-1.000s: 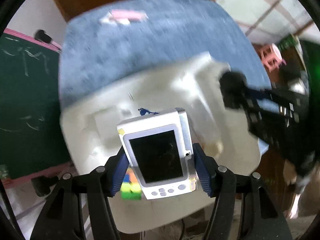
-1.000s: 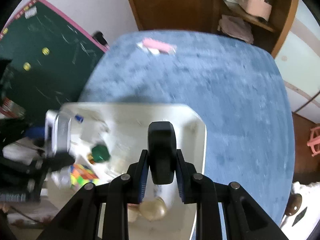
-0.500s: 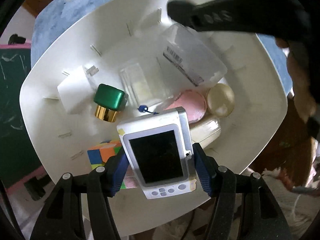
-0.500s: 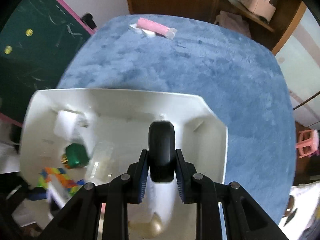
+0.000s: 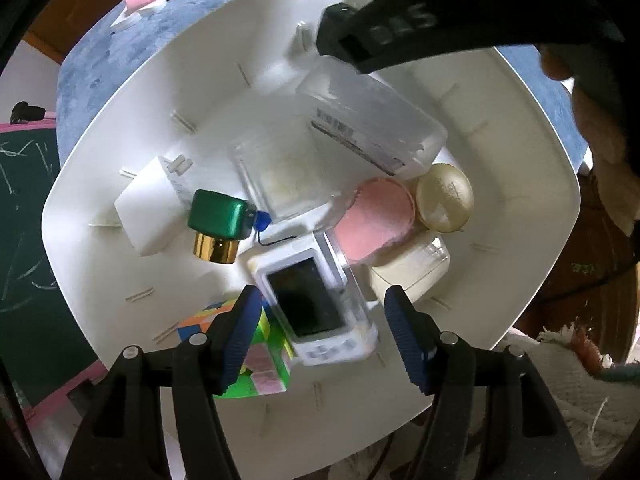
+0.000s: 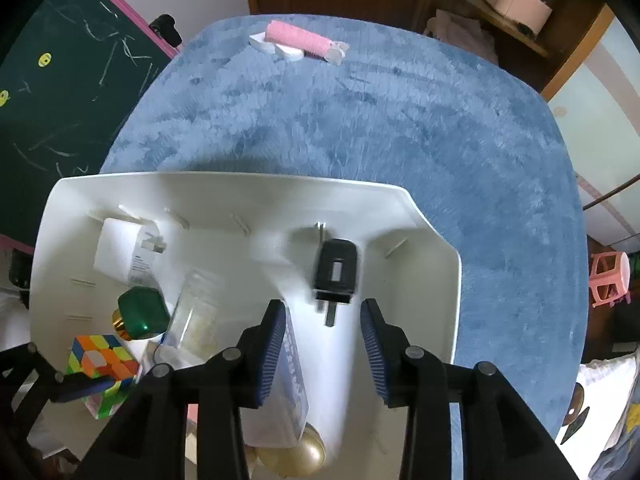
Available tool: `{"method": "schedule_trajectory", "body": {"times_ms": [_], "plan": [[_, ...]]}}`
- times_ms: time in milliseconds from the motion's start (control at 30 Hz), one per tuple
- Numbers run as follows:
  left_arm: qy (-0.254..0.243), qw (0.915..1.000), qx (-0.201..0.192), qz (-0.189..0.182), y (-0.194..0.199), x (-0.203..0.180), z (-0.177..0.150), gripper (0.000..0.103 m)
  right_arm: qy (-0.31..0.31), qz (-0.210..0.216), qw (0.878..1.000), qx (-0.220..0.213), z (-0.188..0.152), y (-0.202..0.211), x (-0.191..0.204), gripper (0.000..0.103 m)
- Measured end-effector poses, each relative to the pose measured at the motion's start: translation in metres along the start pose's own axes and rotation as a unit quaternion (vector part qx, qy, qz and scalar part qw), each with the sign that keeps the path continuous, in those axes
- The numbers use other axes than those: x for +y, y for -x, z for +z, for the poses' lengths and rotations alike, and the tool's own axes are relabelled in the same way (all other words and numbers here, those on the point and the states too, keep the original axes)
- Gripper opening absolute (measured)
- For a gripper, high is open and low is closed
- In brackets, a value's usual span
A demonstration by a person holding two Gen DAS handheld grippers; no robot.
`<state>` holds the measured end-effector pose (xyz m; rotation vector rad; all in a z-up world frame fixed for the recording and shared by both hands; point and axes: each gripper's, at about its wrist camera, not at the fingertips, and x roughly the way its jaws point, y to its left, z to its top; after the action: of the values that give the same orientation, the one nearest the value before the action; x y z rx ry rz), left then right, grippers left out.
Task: Organize rigid objects
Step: 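Lower the white device and black plug into the white tray, opening both grippers, then grasp the white plastic clip with the left gripper while the right grasps the pink hair roller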
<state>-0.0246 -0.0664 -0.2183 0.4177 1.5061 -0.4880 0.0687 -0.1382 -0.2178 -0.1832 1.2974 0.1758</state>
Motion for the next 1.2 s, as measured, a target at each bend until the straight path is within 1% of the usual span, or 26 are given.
{"method": "schedule_trajectory", "body": {"times_ms": [67, 100, 133, 200, 400, 433, 500, 833, 1000, 1200], "plan": [[0.006, 1.0000, -0.004, -0.005, 0.006, 0.001, 0.000, 0.068, -0.002, 0.008, 1.000, -0.003, 0.000, 0.005, -0.001, 0.040], [0.010, 0.9999, -0.006, -0.007, 0.009, 0.006, 0.007, 0.068, -0.003, 0.014, 1.000, -0.006, -0.001, 0.010, -0.002, 0.040], [0.013, 0.9998, -0.011, -0.008, 0.014, 0.008, 0.008, 0.068, -0.004, 0.018, 1.000, -0.008, -0.001, 0.013, -0.002, 0.040], [0.020, 0.9995, -0.023, -0.008, 0.024, 0.020, 0.006, 0.068, -0.004, 0.022, 1.000, -0.014, 0.001, 0.020, -0.003, 0.040], [0.042, 0.9972, -0.061, -0.005, 0.057, 0.030, 0.007, 0.068, -0.012, 0.042, 0.998, -0.033, 0.006, 0.044, -0.003, 0.040], [0.045, 0.9969, -0.064, -0.004, 0.060, 0.039, 0.005, 0.068, -0.013, 0.045, 0.998, -0.037, 0.006, 0.048, -0.003, 0.040], [0.051, 0.9961, -0.073, -0.003, 0.063, 0.043, 0.008, 0.068, -0.012, 0.049, 0.998, -0.044, 0.008, 0.056, -0.002, 0.040], [0.069, 0.9916, -0.109, 0.002, 0.095, 0.063, 0.012, 0.068, -0.014, 0.047, 0.996, -0.068, 0.009, 0.084, -0.001, 0.040], [0.079, 0.9872, -0.138, 0.012, 0.118, 0.070, 0.018, 0.068, -0.013, 0.043, 0.996, -0.081, 0.011, 0.103, -0.008, 0.040], [0.088, 0.9814, -0.167, 0.033, 0.142, 0.075, 0.031, 0.068, -0.018, 0.049, 0.993, -0.104, 0.018, 0.128, -0.019, 0.040]]}}
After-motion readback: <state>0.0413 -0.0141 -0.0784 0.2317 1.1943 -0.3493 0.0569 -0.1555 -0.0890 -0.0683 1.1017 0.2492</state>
